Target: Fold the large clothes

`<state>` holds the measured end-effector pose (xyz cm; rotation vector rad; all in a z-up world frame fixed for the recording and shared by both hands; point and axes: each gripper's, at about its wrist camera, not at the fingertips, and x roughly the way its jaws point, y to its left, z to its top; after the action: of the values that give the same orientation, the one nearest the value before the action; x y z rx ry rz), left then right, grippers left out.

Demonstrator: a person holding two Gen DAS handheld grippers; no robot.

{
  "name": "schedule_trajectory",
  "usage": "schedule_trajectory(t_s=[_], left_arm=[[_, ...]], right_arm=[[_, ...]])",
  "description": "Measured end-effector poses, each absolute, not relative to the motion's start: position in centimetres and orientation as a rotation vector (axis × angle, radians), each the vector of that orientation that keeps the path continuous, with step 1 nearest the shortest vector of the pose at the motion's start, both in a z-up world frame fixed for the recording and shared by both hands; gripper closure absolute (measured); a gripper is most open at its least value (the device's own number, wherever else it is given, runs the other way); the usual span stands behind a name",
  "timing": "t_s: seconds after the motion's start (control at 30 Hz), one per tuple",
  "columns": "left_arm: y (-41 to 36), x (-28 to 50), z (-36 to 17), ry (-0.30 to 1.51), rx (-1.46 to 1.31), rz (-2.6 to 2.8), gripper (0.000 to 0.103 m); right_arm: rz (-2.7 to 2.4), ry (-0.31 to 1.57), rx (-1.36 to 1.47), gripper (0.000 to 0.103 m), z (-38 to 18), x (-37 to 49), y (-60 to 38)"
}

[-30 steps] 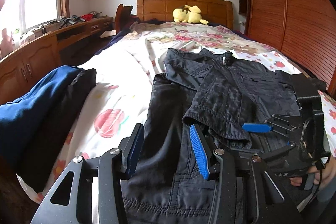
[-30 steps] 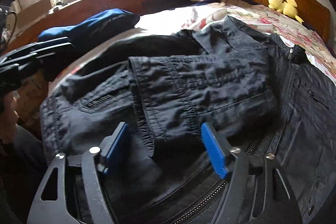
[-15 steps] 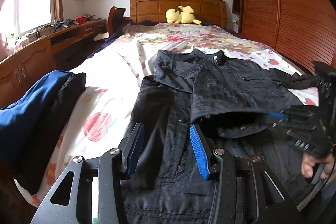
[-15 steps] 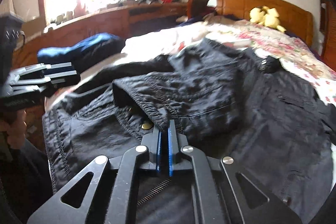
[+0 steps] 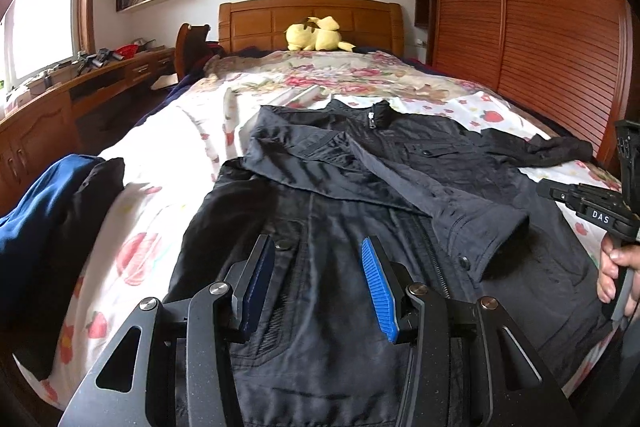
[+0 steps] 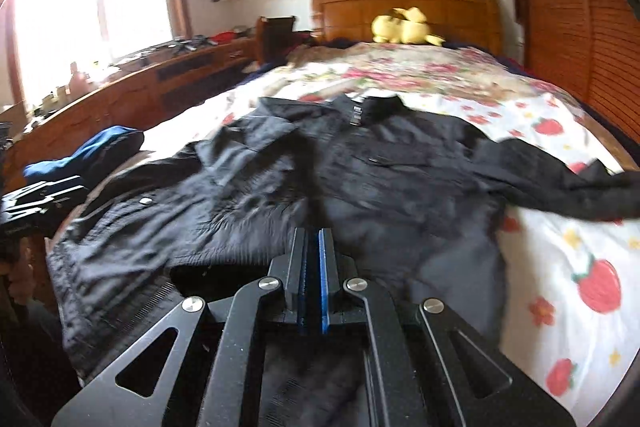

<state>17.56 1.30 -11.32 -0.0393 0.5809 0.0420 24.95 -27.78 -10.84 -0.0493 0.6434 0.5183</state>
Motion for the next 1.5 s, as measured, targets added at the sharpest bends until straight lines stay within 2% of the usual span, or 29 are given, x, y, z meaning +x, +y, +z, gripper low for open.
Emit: schedule_trajectory(t_s=[0.17,0.23,0.3,0.37,0.43,0.53,0.9,0.97,1.03,1.07,1.1,1.13,1.23,1.33,1.5], left_arm=[[0.7,17.9,-11.3,0.577,-0.039,0.032,0.056],[0.5,18.0,-11.3,0.576,-0.036,0.030,0.056],[0.4,18.1,-11.4,0.578,-0.034,0.028,0.056],[0.3,18.2,-11.5,0.580,-0.033,0.026,0.056],[0.2,18.2,-11.5,0.581,-0.029,0.025,0.056],[0.0,18.3,-11.4,0.579,-0.024,0.024,0.056],[-0.3,18.2,-11.4,0.580,-0.021,0.027,0.056],[-0.4,18.2,-11.4,0.580,-0.022,0.028,0.056],[-0.4,18.2,-11.5,0.580,-0.024,0.027,0.056],[-0.4,18.2,-11.5,0.581,-0.023,0.028,0.056],[-0.5,18.2,-11.5,0.581,-0.022,0.028,0.056],[-0.5,18.2,-11.4,0.580,-0.020,0.028,0.056],[-0.6,18.2,-11.5,0.582,-0.018,0.030,0.056],[-0.6,18.2,-11.4,0.580,-0.020,0.030,0.056],[-0.7,18.2,-11.4,0.580,-0.020,0.029,0.056]], right_arm=[[0.501,0.615,-0.030,0.096,-10.1,24.6,-29.0],[0.515,0.585,-0.057,0.077,-9.7,24.1,-28.3],[0.534,0.556,-0.091,0.062,-9.4,23.4,-26.9],[0.565,0.540,-0.121,0.055,-9.3,22.9,-25.4],[0.610,0.543,-0.146,0.030,-9.6,22.4,-23.9],[0.675,0.557,-0.170,0.026,-10.3,21.7,-21.5],[0.711,0.675,-0.257,0.026,-13.5,22.4,-17.1],[0.693,0.708,-0.264,0.028,-14.2,23.0,-17.0],[0.670,0.740,-0.274,0.042,-14.7,23.5,-17.0],[0.660,0.750,-0.279,0.045,-14.9,23.7,-17.0],[0.660,0.756,-0.277,0.054,-15.0,23.8,-17.2],[0.664,0.760,-0.277,0.067,-15.0,23.9,-17.3],[0.668,0.737,-0.278,0.090,-14.6,23.6,-17.5],[0.674,0.699,-0.253,0.095,-13.5,23.2,-18.5],[0.692,0.651,-0.168,0.096,-11.2,22.6,-20.7]])
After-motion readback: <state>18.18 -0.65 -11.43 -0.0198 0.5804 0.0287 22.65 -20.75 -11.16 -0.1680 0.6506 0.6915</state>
